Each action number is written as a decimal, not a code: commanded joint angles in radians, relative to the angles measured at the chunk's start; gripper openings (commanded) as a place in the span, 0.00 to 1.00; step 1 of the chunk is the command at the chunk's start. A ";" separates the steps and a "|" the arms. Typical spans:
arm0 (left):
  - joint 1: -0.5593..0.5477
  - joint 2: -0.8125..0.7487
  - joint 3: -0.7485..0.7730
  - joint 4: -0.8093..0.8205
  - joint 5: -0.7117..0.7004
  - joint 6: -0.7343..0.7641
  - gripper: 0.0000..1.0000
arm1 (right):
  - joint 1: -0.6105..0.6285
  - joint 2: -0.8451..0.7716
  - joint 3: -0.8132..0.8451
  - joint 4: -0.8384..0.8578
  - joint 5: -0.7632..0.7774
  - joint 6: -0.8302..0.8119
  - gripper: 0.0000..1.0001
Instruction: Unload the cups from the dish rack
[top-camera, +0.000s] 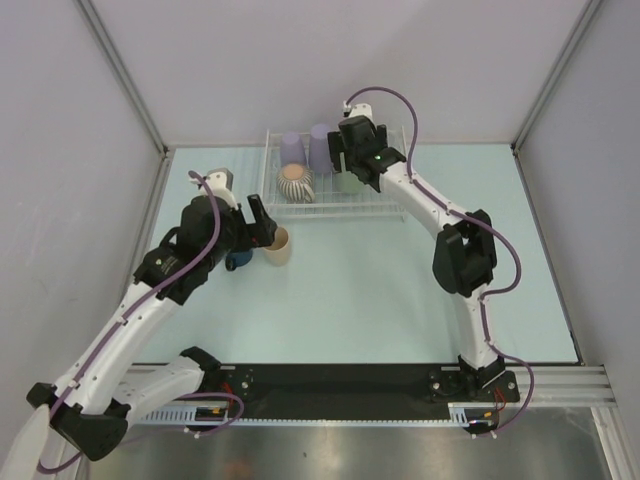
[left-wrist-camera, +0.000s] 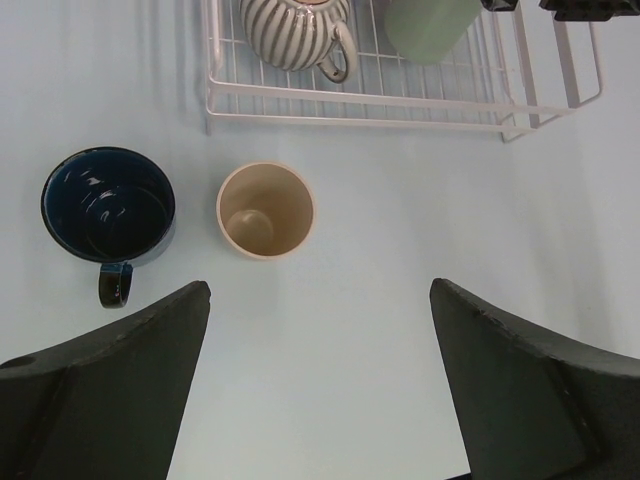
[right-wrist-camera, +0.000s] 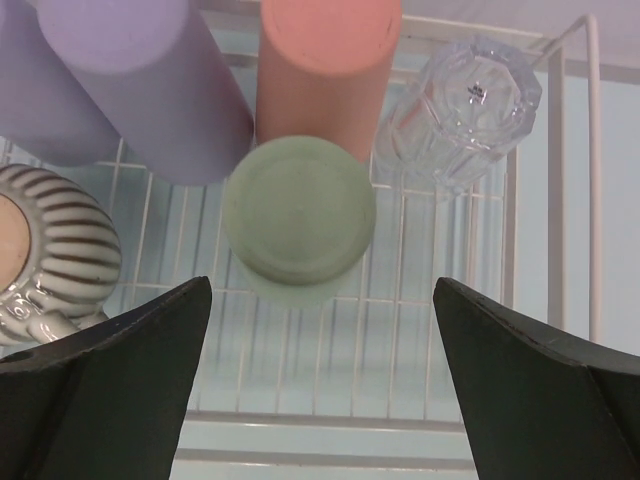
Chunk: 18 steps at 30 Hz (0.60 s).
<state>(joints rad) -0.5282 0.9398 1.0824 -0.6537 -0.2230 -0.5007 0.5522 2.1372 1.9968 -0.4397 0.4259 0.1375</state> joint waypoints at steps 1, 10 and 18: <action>-0.009 0.005 0.001 0.016 0.014 -0.015 0.97 | 0.000 0.029 0.085 0.039 0.025 -0.013 1.00; -0.010 0.028 -0.006 0.026 0.017 -0.009 0.97 | -0.020 0.112 0.163 0.033 -0.015 0.001 1.00; -0.010 0.042 0.005 0.025 0.024 -0.009 0.97 | -0.023 0.155 0.212 0.039 -0.036 0.001 1.00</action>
<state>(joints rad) -0.5304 0.9783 1.0763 -0.6529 -0.2192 -0.4999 0.5308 2.2818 2.1437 -0.4286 0.4004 0.1375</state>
